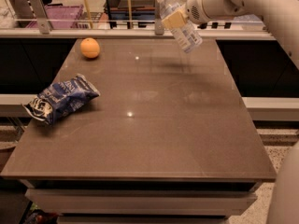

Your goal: Place blue plastic bottle upright

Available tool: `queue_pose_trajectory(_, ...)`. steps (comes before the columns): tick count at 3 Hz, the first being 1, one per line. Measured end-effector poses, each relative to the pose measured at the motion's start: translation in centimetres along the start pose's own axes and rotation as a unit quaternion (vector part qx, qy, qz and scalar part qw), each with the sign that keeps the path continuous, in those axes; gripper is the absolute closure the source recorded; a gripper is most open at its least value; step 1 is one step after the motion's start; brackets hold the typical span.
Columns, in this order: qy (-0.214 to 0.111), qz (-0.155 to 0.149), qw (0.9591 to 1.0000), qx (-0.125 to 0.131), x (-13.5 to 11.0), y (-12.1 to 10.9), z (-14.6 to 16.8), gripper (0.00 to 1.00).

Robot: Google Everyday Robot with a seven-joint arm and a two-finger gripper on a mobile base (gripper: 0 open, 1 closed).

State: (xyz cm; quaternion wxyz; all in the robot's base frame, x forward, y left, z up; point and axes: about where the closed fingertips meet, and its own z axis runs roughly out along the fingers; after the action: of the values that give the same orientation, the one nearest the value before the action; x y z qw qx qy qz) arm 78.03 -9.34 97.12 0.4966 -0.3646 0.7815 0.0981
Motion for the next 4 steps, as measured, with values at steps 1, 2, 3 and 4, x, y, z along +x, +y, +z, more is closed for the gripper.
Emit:
queue_pose_trajectory(1, -0.044, -0.004, 0.9990, -0.009, -0.1, 0.7, -0.6, 1.00)
queue_pose_trajectory(2, -0.066, -0.010, 0.9976, -0.017, -0.2, 1.3, -0.8, 1.00)
queue_pose_trajectory(3, -0.094, -0.013, 0.9949, -0.034, -0.3, 1.5, -0.6, 1.00)
queue_pose_trajectory(4, -0.131, -0.019, 0.9892, -0.062, -0.6, 1.3, 0.5, 1.00)
